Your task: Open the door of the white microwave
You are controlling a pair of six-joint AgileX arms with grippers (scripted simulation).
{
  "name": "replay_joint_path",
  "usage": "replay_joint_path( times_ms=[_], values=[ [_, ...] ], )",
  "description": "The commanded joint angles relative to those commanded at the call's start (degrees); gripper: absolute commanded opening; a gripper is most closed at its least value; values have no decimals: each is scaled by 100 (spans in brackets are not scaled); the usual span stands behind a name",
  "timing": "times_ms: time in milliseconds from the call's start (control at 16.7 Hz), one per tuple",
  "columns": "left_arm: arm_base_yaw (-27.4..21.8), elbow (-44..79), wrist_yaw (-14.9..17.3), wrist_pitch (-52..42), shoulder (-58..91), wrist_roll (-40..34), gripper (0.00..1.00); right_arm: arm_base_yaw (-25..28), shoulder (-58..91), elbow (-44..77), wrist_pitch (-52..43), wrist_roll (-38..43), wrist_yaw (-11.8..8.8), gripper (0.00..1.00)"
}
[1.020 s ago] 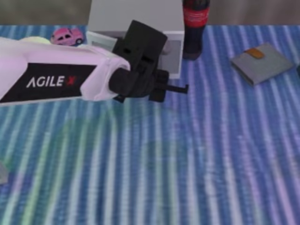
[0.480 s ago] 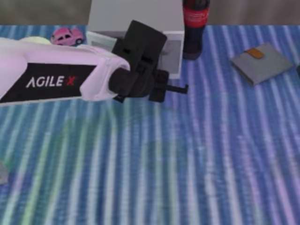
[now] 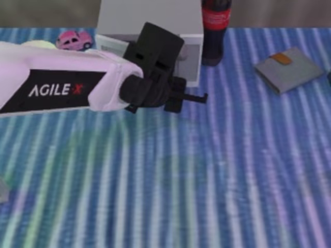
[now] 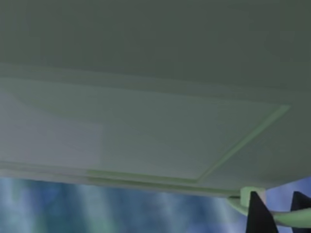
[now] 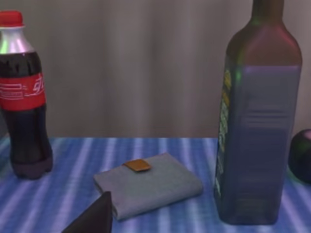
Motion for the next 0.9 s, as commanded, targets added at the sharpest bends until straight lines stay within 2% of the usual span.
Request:
replay_joint_path(
  times_ms=[420, 900],
  values=[
    [0, 0, 0, 0, 0, 0, 0, 0, 0, 0, 0, 0, 0, 100],
    [78, -267, 237, 133, -179, 287, 0, 0, 0, 0, 0, 0, 0, 100]
  ],
)
